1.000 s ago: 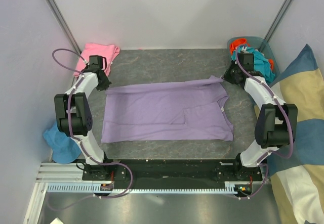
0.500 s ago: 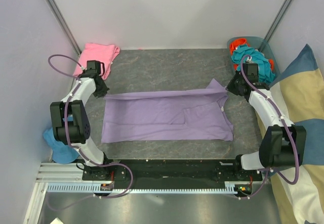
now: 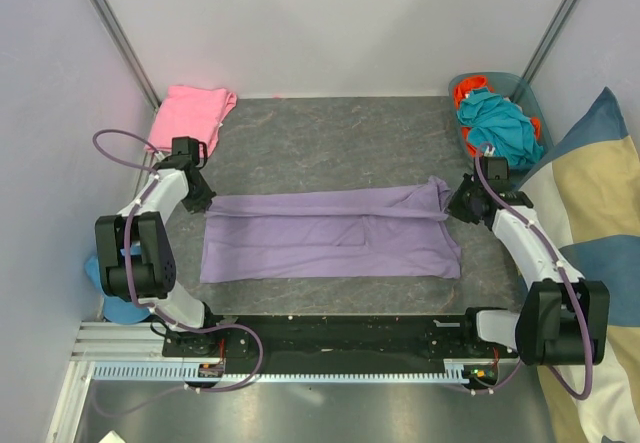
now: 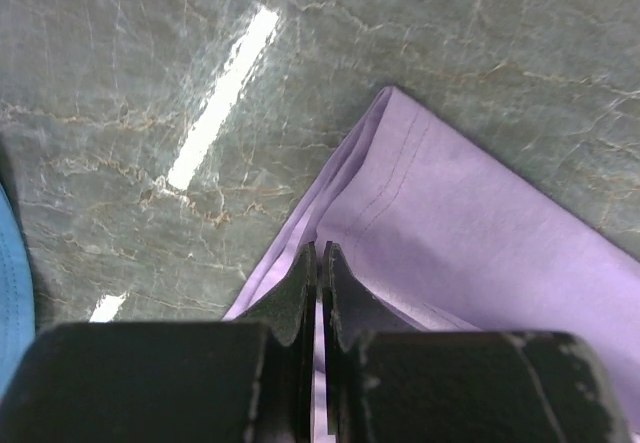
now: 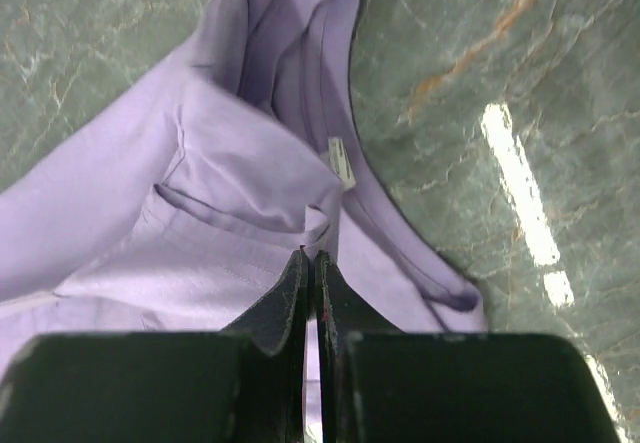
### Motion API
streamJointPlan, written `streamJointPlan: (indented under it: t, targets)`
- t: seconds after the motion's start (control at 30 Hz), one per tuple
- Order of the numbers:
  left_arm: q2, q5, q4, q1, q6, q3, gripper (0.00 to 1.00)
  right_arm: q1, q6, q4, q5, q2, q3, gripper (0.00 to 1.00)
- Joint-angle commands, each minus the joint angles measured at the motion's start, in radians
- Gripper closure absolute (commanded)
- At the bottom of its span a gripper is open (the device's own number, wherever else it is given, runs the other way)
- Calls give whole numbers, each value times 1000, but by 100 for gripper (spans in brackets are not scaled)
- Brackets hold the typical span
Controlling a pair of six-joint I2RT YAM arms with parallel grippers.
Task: Fold and stack the t-shirts
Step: Fold the other side of the tshirt into a rectangle
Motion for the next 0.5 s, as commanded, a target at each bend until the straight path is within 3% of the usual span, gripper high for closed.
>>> streamJointPlan:
  t: [0.0, 0.47]
  targets:
    - [-45, -47, 1, 13, -33, -9, 98, -4, 11, -28, -14, -70, -33, 100]
    - [-108, -47, -3, 11, -39, -78, 98, -4, -3, -83, -9, -147, -94, 100]
